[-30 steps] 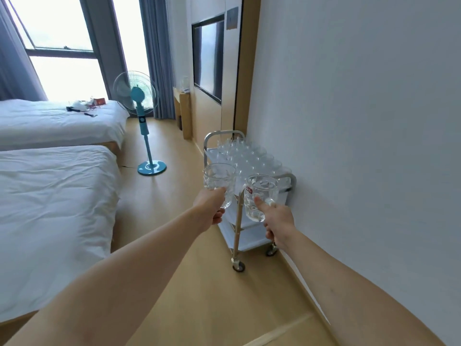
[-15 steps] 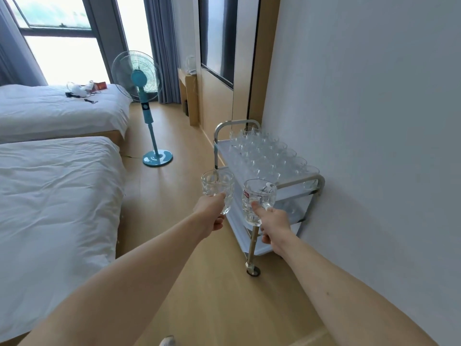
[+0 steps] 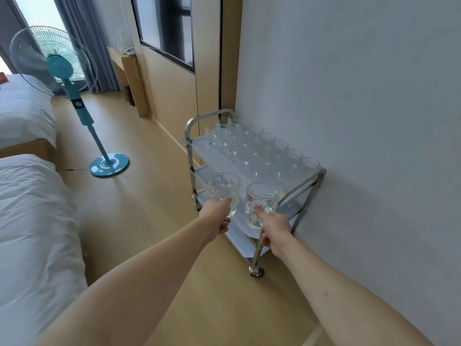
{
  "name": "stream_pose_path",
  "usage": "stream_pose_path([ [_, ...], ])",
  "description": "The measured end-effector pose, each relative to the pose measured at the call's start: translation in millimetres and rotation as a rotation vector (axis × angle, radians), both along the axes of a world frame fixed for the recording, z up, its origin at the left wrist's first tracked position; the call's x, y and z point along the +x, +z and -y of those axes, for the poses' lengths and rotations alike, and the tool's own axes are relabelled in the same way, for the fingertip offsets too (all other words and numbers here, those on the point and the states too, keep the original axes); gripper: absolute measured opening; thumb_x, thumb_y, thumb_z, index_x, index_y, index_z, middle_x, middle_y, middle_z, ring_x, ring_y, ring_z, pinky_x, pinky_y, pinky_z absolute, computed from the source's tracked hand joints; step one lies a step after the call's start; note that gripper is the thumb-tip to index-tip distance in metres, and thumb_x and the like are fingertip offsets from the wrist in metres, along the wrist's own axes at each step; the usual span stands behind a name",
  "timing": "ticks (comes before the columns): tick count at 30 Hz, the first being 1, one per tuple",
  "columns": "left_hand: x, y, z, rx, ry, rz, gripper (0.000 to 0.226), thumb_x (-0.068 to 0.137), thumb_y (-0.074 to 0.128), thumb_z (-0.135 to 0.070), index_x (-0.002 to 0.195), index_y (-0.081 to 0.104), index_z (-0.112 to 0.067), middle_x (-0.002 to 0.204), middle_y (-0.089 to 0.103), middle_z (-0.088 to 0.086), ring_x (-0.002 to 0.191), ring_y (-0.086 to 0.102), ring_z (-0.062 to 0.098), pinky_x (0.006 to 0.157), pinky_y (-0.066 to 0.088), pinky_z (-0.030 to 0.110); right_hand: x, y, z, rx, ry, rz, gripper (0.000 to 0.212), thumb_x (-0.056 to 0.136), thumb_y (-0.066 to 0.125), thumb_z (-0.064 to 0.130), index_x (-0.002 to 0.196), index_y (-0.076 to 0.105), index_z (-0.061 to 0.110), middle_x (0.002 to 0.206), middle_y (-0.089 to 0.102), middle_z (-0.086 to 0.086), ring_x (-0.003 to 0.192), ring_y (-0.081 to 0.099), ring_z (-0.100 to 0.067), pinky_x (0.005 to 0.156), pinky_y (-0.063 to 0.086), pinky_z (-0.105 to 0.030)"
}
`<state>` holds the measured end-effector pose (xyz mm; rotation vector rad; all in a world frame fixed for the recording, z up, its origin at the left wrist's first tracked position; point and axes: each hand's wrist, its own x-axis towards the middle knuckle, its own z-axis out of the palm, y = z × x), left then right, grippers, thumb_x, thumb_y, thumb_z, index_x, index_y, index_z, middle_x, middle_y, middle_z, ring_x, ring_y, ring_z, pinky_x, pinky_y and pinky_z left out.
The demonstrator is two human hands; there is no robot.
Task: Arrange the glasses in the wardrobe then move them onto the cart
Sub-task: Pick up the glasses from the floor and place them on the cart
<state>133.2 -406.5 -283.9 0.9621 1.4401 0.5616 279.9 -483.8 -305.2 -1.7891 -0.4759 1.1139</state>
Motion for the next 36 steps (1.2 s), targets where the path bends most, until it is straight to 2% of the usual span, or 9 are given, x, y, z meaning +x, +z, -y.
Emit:
stream_pose_path([
  [7,-9.2,-15.6,-61.8,-0.037,-0.101,-0.016,0.037,0.098,0.054,-0.039,0.117,0.060,-0.009,0.079,0.056,0.010,0.058,0.046,0.019,0.054,0.048,0.026,-11.5,-7.8,-41.0,-0.039,-0.116,0.005,0.041,0.088,0.074,0.050,0.101,0.062,0.014,0.071,0.045,-0.001,0.058,0.041,-0.017,0.039,0.040,-0.021],
  [13,6.0,-29.8,-102.6,-0.043,-0.187,-0.042,0.038,0.098,0.053,-0.040,0.121,0.060,-0.010,0.081,0.059,0.011,0.065,0.050,0.020,0.058,0.051,0.028,-1.8,-28.2,-72.4,-0.073,-0.206,-0.002,0.063,0.090,0.072,0.052,0.134,0.058,0.009,0.076,0.046,-0.004,0.064,0.044,-0.018,0.040,0.043,-0.021],
  [21,45.4,-61.7,-166.8,-0.070,-0.271,-0.081,0.040,0.096,0.057,-0.043,0.120,0.061,-0.011,0.080,0.060,0.010,0.063,0.054,0.020,0.057,0.054,0.026,30.8,-83.3,-148.2,-0.089,-0.337,-0.112,0.066,0.090,0.071,0.051,0.141,0.052,0.014,0.072,0.048,-0.004,0.061,0.046,-0.017,0.048,0.053,-0.027],
  [29,73.6,-92.3,-242.7,-0.086,-0.371,-0.120,0.029,0.094,0.062,-0.046,0.094,0.062,-0.016,0.083,0.066,0.011,0.063,0.060,0.020,0.059,0.057,0.027,61.8,-122.9,-206.9,-0.133,-0.404,-0.176,0.074,0.091,0.068,0.054,0.150,0.044,0.018,0.082,0.048,-0.003,0.068,0.049,-0.018,0.049,0.053,-0.024],
  [34,78.1,-114.9,-268.6,-0.156,-0.408,-0.077,0.036,0.088,0.068,-0.047,0.088,0.064,-0.011,0.075,0.070,0.013,0.058,0.062,0.021,0.061,0.060,0.032,68.5,-133.4,-223.3,-0.170,-0.449,-0.182,0.068,0.094,0.063,0.055,0.147,0.047,0.016,0.087,0.046,0.002,0.065,0.050,-0.017,0.061,0.058,-0.030],
  [36,80.3,-120.8,-278.5,-0.183,-0.445,-0.047,0.036,0.088,0.069,-0.046,0.087,0.064,-0.011,0.073,0.069,0.013,0.058,0.061,0.022,0.063,0.061,0.033,71.8,-137.8,-229.4,-0.184,-0.475,-0.178,0.063,0.095,0.061,0.056,0.143,0.051,0.016,0.083,0.048,0.000,0.062,0.050,-0.017,0.072,0.062,-0.037],
])
